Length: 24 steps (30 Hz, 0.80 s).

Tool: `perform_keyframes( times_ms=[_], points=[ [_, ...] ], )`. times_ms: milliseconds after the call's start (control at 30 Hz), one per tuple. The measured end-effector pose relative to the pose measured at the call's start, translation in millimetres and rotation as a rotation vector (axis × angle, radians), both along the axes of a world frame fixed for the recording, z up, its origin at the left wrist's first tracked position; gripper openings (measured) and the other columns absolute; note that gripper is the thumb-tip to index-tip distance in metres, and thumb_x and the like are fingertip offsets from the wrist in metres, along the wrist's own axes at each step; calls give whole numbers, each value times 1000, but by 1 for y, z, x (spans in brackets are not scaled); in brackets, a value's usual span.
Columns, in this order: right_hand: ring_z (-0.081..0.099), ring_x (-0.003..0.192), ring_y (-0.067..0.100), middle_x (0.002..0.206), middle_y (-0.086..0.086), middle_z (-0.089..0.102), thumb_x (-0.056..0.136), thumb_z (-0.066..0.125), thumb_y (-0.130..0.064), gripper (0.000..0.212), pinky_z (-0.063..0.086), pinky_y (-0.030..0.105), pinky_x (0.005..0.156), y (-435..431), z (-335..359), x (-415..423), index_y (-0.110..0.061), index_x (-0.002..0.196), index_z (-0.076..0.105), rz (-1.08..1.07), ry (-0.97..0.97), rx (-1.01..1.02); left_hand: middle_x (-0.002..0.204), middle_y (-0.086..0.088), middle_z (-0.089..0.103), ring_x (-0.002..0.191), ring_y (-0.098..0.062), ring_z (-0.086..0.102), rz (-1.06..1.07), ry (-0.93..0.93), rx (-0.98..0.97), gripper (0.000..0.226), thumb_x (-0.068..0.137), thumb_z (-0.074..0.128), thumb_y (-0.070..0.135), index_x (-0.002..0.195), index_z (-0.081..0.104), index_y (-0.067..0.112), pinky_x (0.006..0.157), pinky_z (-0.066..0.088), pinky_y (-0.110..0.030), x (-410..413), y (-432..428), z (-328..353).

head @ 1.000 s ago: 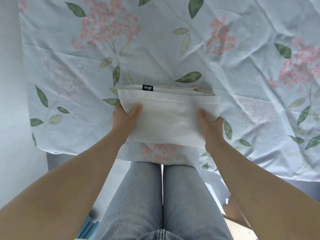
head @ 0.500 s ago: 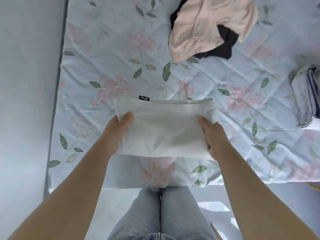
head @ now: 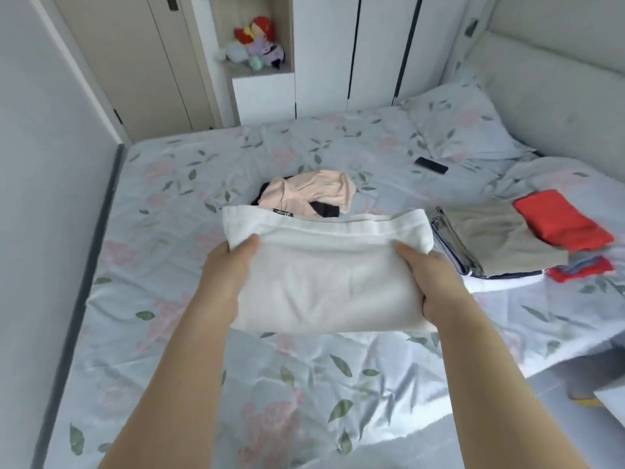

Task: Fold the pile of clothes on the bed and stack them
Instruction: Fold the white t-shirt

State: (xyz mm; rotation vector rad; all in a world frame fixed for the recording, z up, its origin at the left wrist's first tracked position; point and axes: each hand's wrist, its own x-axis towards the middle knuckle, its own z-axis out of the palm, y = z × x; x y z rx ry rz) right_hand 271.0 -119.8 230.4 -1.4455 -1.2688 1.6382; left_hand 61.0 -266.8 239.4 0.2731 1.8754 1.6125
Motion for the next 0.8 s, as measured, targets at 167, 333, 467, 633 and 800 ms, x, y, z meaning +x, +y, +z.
perform_keyframes(
  times_ms=[167, 333, 467, 633, 800],
  points=[
    [63, 80, 21, 89, 3, 68, 82, 70, -33, 17, 49, 30, 69, 44, 19, 85, -17, 83, 61, -52, 15, 32, 111, -9, 66, 104, -31, 61, -57, 18, 50, 18, 88, 63, 32, 101, 62, 19, 97, 46, -50, 73, 60, 13],
    [62, 75, 17, 85, 0, 66, 83, 70, -29, 15, 47, 30, 67, 99, 32, 173, -18, 83, 60, -102, 23, 79, 112, -6, 66, 105, -28, 61, -73, -16, 91, 17, 88, 63, 31, 102, 62, 20, 98, 45, -49, 160, 124, 12],
    [62, 83, 25, 92, 6, 67, 82, 69, -31, 29, 49, 36, 79, 141, 34, 237, -11, 102, 63, -118, -21, 61, 101, -2, 67, 97, -25, 62, -76, -23, 84, 23, 88, 63, 31, 106, 64, 16, 93, 48, -43, 223, 169, 8],
    [59, 75, 18, 86, 0, 63, 85, 67, -27, 18, 44, 28, 63, 185, 23, 297, -14, 96, 60, -168, -6, 51, 100, -5, 67, 98, -27, 62, -98, -37, 40, 13, 86, 65, 32, 91, 64, 20, 93, 48, -46, 278, 225, -5],
    [56, 71, 12, 83, -3, 61, 86, 65, -26, 16, 38, 25, 55, 235, 0, 333, -15, 96, 58, -216, -19, -11, 86, 0, 64, 85, -23, 59, -147, -54, -8, 12, 87, 65, 30, 80, 60, 21, 79, 47, -35, 309, 290, -28]
  ],
)
